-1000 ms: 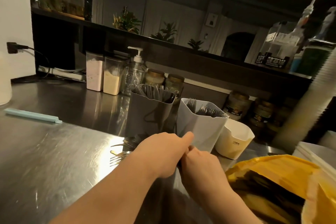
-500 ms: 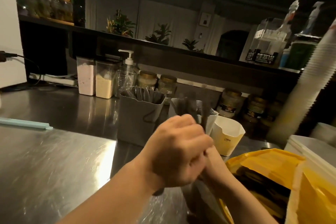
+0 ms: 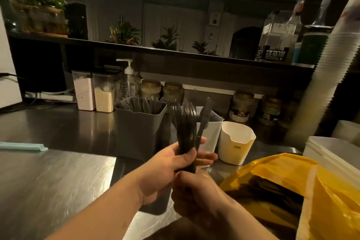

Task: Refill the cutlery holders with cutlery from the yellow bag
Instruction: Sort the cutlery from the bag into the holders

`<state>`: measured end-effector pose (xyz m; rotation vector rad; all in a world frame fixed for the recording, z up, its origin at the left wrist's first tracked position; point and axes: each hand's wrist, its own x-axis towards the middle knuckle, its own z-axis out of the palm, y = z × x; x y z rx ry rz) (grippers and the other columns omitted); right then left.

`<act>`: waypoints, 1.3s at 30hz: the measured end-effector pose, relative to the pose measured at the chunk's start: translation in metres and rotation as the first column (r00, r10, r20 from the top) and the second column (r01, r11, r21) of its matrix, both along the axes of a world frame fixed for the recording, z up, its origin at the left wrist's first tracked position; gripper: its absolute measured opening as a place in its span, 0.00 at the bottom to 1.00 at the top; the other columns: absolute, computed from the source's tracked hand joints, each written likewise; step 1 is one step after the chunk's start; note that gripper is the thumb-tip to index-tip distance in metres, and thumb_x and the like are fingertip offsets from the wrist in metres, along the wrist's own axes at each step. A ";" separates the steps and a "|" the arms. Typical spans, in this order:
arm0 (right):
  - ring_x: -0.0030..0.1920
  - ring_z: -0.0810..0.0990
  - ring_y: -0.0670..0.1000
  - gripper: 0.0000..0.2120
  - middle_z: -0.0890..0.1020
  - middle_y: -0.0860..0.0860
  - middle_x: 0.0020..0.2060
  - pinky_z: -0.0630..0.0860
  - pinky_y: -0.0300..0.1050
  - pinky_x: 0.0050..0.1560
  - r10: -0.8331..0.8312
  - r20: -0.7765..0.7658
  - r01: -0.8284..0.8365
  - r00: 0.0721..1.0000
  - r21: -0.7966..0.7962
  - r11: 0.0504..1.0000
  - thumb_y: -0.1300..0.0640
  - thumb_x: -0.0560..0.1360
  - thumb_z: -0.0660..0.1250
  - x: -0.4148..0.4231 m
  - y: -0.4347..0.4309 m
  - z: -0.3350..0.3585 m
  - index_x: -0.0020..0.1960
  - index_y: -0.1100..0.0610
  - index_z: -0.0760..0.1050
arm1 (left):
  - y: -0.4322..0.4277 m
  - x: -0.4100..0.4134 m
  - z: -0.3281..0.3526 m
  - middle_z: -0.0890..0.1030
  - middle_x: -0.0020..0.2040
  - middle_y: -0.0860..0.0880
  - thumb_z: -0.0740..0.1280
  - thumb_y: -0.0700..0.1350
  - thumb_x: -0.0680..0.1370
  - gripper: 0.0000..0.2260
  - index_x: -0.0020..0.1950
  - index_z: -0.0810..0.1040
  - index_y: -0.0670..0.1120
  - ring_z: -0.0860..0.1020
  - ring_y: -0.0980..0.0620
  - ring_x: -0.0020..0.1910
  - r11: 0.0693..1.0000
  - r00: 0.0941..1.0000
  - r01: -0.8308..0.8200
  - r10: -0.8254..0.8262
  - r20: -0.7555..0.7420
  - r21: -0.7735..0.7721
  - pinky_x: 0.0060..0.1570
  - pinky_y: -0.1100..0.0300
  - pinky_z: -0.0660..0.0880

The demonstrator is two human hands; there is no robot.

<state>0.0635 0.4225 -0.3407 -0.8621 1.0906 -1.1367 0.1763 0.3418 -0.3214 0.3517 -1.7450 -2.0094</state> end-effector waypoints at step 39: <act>0.50 0.82 0.52 0.10 0.87 0.52 0.46 0.76 0.42 0.40 -0.683 0.042 0.667 0.730 -0.265 0.696 0.54 0.82 0.64 -0.005 -0.016 0.001 0.53 0.55 0.83 | -0.003 -0.014 -0.019 0.85 0.44 0.53 0.68 0.51 0.80 0.08 0.58 0.75 0.57 0.84 0.46 0.41 0.873 0.915 -0.308 0.381 0.134 -0.377 0.38 0.56 0.82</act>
